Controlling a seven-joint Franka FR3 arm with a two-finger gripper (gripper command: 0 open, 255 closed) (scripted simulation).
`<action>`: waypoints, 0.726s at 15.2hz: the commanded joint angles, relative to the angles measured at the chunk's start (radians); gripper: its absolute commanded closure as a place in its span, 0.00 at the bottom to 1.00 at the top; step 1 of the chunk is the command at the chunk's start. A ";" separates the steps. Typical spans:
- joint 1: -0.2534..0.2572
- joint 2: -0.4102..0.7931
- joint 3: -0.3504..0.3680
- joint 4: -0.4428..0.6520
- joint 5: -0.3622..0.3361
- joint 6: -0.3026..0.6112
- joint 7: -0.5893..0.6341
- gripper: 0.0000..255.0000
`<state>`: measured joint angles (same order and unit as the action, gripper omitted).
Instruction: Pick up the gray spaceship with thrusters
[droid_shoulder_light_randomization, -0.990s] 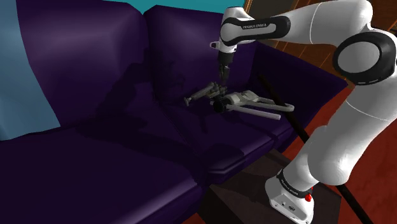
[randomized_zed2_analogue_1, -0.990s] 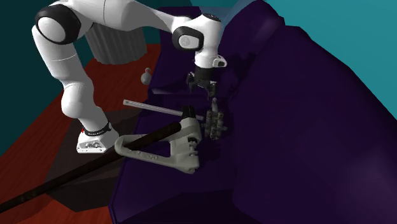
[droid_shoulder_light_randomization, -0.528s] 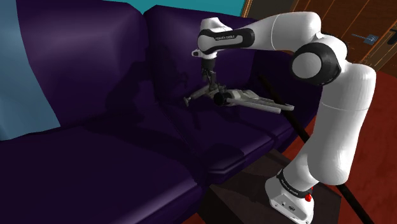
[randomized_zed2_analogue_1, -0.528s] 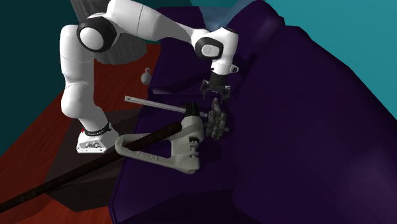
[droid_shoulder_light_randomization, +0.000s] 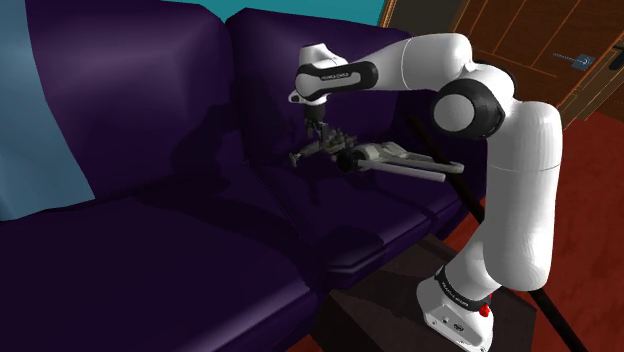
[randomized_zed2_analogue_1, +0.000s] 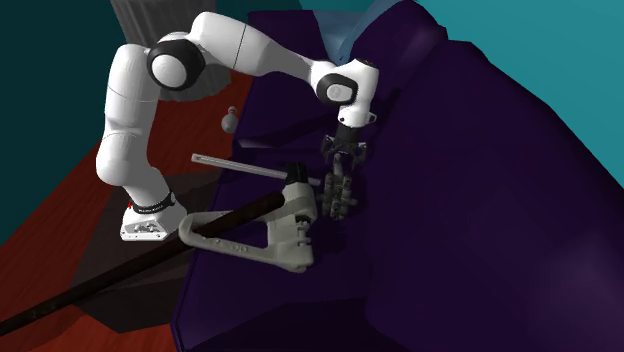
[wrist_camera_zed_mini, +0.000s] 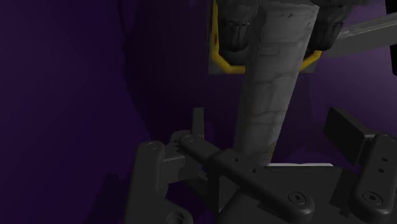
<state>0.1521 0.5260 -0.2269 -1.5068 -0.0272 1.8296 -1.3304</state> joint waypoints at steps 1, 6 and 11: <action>-0.001 0.010 0.001 -0.011 0.001 0.021 0.000 0.00; -0.002 0.021 0.002 -0.016 0.003 0.036 0.001 1.00; -0.003 0.024 0.002 -0.012 0.003 0.035 0.000 1.00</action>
<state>0.1493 0.5486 -0.2249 -1.5177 -0.0238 1.8650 -1.3303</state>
